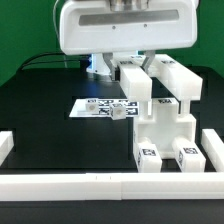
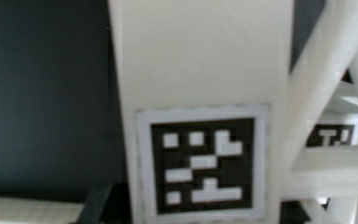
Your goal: Assemble chair
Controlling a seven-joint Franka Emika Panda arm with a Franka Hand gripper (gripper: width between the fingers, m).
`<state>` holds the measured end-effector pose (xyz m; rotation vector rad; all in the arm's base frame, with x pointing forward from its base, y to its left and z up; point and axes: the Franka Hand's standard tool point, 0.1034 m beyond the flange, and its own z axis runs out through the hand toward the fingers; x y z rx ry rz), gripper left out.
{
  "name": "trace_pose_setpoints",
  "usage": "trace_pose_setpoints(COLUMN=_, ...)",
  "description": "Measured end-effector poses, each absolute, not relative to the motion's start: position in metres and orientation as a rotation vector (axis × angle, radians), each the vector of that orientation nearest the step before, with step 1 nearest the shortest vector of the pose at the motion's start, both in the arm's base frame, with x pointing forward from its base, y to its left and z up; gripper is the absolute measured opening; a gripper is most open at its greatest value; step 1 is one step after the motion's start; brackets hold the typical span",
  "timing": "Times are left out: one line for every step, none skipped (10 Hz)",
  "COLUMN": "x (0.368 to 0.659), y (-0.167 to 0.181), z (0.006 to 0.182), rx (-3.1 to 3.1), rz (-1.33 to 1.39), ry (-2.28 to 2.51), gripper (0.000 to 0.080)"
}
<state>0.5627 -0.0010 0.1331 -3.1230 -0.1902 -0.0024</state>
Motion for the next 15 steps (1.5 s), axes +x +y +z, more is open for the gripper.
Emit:
trace_pose_setpoints(x=0.562, y=-0.001, z=0.133, rx=-3.123, rz=0.004, ry=-0.189, gripper=0.0284)
trace_pose_setpoints(x=0.562, y=-0.001, z=0.132, rx=-3.123, rz=0.004, ry=-0.189, gripper=0.0284)
trace_pose_setpoints(x=0.562, y=0.0, z=0.132, rx=-3.123, rz=0.006, ry=-0.19, gripper=0.0284)
trace_pose_setpoints(x=0.56, y=0.008, z=0.131, rx=-3.123, rz=0.011, ry=-0.143, gripper=0.0284)
trace_pose_setpoints(x=0.555, y=0.018, z=0.13, rx=-3.12, rz=0.02, ry=-0.099, gripper=0.0284)
trace_pose_setpoints(x=0.551, y=0.024, z=0.127, rx=-3.12, rz=0.028, ry=-0.086, gripper=0.0284)
trace_pose_setpoints(x=0.549, y=0.025, z=0.125, rx=-3.121, rz=0.028, ry=-0.067, gripper=0.0284)
trace_pose_setpoints(x=0.548, y=0.026, z=0.124, rx=-3.12, rz=0.025, ry=-0.057, gripper=0.0284)
trace_pose_setpoints(x=0.548, y=0.026, z=0.123, rx=-3.11, rz=0.018, ry=-0.029, gripper=0.0284)
trace_pose_setpoints(x=0.549, y=0.024, z=0.122, rx=-3.109, rz=0.009, ry=-0.021, gripper=0.0284)
trace_pose_setpoints(x=0.549, y=0.022, z=0.119, rx=-3.11, rz=0.014, ry=-0.015, gripper=0.0284)
trace_pose_setpoints(x=0.549, y=0.02, z=0.116, rx=-3.111, rz=0.021, ry=-0.01, gripper=0.0284)
trace_pose_setpoints(x=0.549, y=0.02, z=0.114, rx=-3.112, rz=0.024, ry=-0.008, gripper=0.0284)
trace_pose_setpoints(x=0.549, y=0.021, z=0.111, rx=-3.113, rz=0.034, ry=-0.013, gripper=0.0284)
trace_pose_setpoints(x=0.547, y=0.02, z=0.107, rx=-3.115, rz=0.045, ry=-0.012, gripper=0.0284)
